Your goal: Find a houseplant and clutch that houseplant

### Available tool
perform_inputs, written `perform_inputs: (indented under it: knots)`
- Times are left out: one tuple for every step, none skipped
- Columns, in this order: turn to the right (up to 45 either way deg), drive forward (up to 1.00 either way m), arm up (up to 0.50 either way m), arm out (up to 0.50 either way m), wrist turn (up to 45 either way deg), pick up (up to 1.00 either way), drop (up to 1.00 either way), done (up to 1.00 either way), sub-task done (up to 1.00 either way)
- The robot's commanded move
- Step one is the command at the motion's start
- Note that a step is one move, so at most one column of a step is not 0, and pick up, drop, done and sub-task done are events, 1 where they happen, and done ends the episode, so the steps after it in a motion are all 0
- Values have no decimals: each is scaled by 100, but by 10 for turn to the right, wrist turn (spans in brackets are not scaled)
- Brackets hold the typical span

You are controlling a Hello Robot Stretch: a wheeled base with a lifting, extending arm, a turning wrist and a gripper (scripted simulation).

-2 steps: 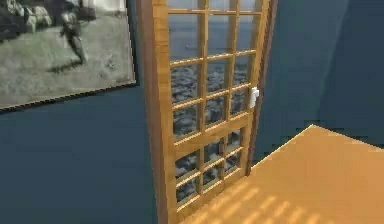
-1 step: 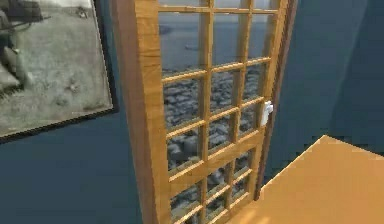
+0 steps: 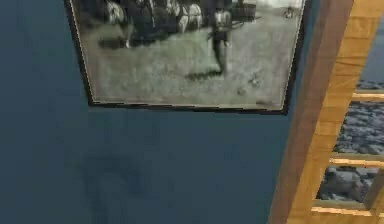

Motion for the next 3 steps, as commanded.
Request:
perform_inputs:
  knots:
    - [-450, 0, 0, 0, 0, 0, 0, 0, 0]
    - [-450, 0, 0, 0, 0, 0, 0, 0, 0]
    - [-360, 0, 0, 0, 0, 0, 0, 0, 0]
